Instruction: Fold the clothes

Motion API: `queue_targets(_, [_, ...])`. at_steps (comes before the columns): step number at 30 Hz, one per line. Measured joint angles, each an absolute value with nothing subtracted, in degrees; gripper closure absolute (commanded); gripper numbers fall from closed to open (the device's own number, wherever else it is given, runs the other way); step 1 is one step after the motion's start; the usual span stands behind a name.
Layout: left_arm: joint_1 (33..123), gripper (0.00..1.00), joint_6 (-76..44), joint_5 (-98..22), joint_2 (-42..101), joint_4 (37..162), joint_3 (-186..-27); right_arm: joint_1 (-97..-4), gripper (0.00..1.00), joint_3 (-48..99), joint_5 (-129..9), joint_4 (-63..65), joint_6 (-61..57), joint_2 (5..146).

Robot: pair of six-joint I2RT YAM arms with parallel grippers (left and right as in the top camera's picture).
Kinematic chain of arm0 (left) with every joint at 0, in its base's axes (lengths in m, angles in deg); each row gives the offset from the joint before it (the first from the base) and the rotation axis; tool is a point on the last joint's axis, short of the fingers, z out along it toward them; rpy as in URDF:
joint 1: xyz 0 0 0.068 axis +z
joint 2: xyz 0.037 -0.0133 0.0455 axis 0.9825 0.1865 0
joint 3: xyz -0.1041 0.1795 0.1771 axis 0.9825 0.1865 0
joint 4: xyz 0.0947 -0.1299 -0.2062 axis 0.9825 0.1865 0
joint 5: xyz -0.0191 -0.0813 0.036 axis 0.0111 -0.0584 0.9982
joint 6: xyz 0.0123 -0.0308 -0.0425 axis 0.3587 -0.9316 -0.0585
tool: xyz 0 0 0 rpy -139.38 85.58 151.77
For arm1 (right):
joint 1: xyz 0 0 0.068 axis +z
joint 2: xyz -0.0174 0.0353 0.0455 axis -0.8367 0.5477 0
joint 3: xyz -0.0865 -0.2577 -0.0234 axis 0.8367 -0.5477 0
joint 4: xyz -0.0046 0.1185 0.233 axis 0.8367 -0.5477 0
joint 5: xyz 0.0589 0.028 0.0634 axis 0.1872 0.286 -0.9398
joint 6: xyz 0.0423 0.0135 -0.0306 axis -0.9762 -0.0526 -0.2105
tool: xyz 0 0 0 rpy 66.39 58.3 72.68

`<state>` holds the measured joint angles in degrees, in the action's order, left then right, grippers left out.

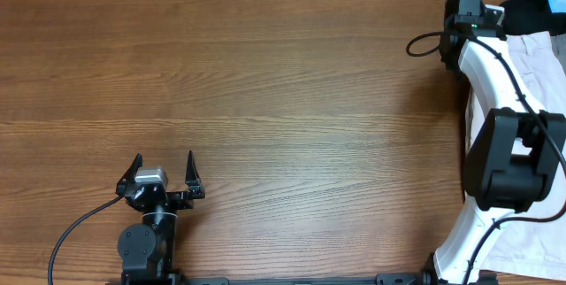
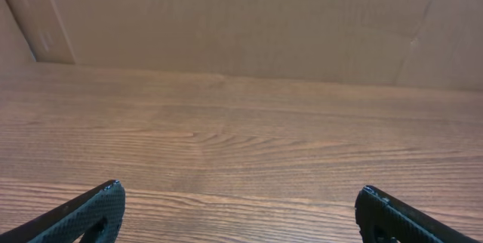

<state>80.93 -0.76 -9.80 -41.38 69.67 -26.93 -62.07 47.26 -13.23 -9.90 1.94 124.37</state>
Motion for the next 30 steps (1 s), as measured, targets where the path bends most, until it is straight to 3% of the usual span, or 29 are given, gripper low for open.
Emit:
queue_targets(1, [80.9, 0.0, -0.8, -9.8, -41.4, 69.7, -26.9, -62.1, 0.82, 47.3, -13.1, -10.0, 1.7, 124.0])
queue_targets(6, [80.9, 0.0, -0.8, -9.8, -41.4, 69.7, -26.9, -62.0, 0.95, 47.6, -12.6, -10.3, 1.9, 123.2])
queue_targets(9, [80.9, 0.0, -0.8, -9.8, -41.4, 69.7, -26.9, -62.0, 0.96, 47.7, -12.6, -10.4, 1.6, 123.2])
queue_targets(12, [80.9, 0.0, -0.8, -9.8, -41.4, 69.7, -26.9, -62.1, 0.78, 47.7, -12.6, -10.5, 1.4, 123.2])
queue_targets(20, [80.9, 0.0, -0.8, -9.8, -41.4, 69.7, -26.9, -62.1, 0.75, 47.7, -17.7, -10.8, 1.6, 123.2])
queue_targets(25, [80.9, 0.0, -0.8, -9.8, -41.4, 69.7, -26.9, -62.1, 0.57, 47.8, -20.2, -10.7, 2.1, 123.2])
queue_targets(30, [80.9, 0.0, -0.8, -9.8, -41.4, 69.7, -26.9, -62.0, 0.48, 48.4, -20.7, -10.4, 3.6, 126.0])
